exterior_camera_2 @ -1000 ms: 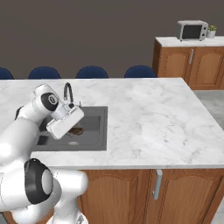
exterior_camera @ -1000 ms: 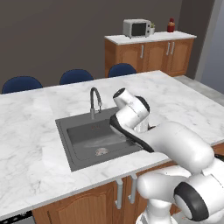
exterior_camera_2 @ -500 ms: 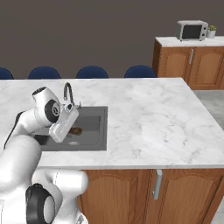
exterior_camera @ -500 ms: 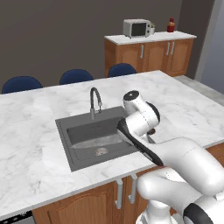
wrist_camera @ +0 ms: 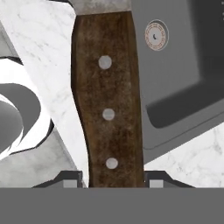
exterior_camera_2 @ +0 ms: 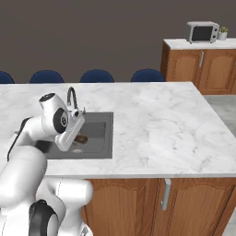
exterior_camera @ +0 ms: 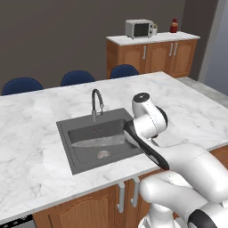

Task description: Move the cutting board and knife to the sink. Then move spray from the cabinet to the counter.

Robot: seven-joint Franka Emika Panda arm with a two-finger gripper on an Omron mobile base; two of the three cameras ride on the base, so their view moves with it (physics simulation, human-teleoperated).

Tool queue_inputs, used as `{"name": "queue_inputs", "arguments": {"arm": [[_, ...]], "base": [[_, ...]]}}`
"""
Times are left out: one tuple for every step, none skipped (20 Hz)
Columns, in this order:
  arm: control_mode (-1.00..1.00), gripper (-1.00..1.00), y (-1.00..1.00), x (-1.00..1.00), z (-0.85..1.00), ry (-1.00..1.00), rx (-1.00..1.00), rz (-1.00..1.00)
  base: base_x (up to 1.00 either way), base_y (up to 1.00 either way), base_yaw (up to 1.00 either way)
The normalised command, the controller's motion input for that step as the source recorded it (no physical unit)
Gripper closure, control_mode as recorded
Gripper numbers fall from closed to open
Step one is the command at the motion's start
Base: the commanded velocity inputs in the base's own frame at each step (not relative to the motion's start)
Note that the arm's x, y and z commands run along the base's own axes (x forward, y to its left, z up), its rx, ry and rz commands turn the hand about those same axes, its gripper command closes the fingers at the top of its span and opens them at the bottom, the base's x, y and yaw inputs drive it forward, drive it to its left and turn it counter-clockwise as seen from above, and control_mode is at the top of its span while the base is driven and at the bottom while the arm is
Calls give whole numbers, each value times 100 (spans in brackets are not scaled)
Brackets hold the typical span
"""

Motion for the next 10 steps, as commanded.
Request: {"name": "queue_inputs", "arguments": {"arm": [[-100,100,0,60,0,0,0,0],[-100,100,0,60,0,0,0,0],[-100,100,0,56,-9,0,0,0],[-100,100,0,54,-10,0,0,0],[-100,100,0,54,-16,0,0,0],[-100,100,-2,54,-21,1,0,0],[-100,100,-4,55,-25,3,0,0],[-100,100,-6,55,-24,4,0,0],[-100,100,-6,56,-22,5,0,0],[-100,100,-6,54,-21,5,0,0]], "base": [[0,0,0],[0,0,0],[0,0,0],[0,0,0],[0,0,0],[0,0,0],[0,0,0],[0,0,0],[0,0,0],[0,0,0]]}}
